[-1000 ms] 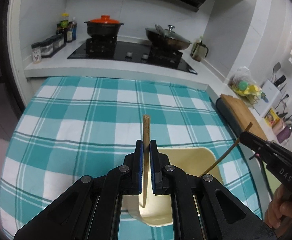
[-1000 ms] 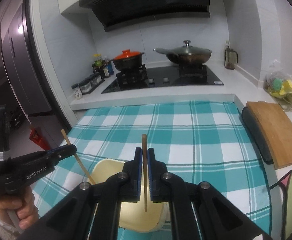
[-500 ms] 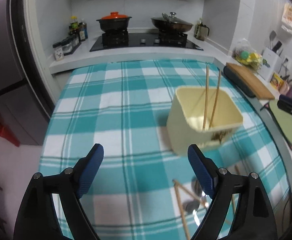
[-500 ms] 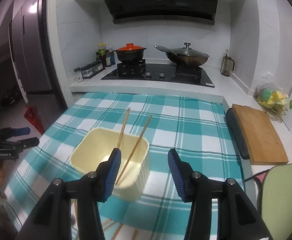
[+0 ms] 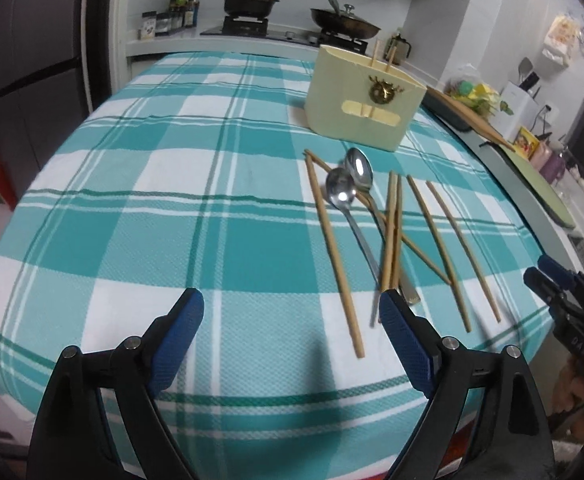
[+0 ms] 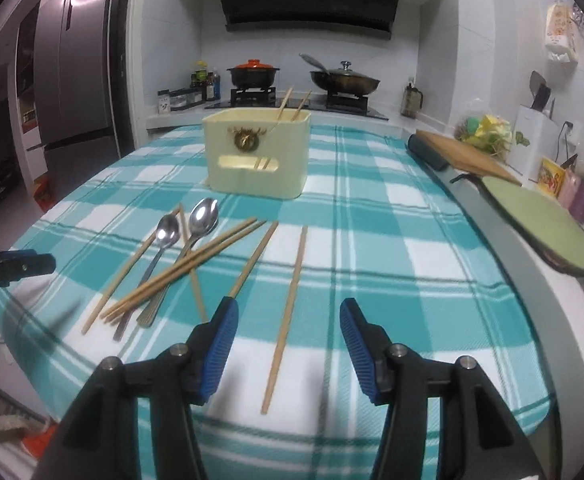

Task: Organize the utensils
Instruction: 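Withdraw both grippers from the holder and lower them toward remaining chopsticks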

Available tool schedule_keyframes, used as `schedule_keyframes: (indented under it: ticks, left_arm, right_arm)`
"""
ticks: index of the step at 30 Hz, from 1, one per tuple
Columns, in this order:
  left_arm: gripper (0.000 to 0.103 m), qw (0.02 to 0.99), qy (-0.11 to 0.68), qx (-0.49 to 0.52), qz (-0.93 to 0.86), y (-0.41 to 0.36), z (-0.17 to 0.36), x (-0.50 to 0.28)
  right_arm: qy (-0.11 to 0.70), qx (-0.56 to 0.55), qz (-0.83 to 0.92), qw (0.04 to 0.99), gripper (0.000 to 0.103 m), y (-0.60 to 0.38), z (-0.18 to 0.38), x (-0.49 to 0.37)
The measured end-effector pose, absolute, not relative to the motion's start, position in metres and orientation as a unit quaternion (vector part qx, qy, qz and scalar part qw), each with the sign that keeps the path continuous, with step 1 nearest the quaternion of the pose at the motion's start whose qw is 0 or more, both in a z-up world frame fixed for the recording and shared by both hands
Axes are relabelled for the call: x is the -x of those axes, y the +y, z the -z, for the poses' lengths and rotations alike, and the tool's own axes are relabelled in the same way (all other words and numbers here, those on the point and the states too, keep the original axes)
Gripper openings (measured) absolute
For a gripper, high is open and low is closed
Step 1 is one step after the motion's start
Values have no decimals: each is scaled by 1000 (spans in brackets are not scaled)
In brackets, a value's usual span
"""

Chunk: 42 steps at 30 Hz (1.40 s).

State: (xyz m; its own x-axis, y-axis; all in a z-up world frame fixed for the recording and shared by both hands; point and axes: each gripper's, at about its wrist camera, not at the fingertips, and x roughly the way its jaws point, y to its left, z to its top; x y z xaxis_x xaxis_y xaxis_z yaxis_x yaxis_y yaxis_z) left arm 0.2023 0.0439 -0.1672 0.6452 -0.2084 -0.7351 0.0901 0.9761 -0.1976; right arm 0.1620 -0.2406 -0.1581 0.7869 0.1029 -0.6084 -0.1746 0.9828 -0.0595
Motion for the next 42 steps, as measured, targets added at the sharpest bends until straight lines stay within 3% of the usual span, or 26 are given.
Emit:
schedule_keyframes:
  ticks: [7,21,36,42]
  left_arm:
    - [92,926,369,15,82,13,144,-173]
    - [98,934,351,51,38,47,133,-148]
    - [98,913,406,39,23,42,175,-174]
    - [98,908,417,33,21,45,181,-188]
  right_arm:
    - [278,73,-80,954,54,-222,153,-134]
    - [236,57,-57,968,54,-230,130,-112]
    - [305,-7,-5,952,54,-271,167,-134]
    - [342,-29,1,939,45,-286,183,-140]
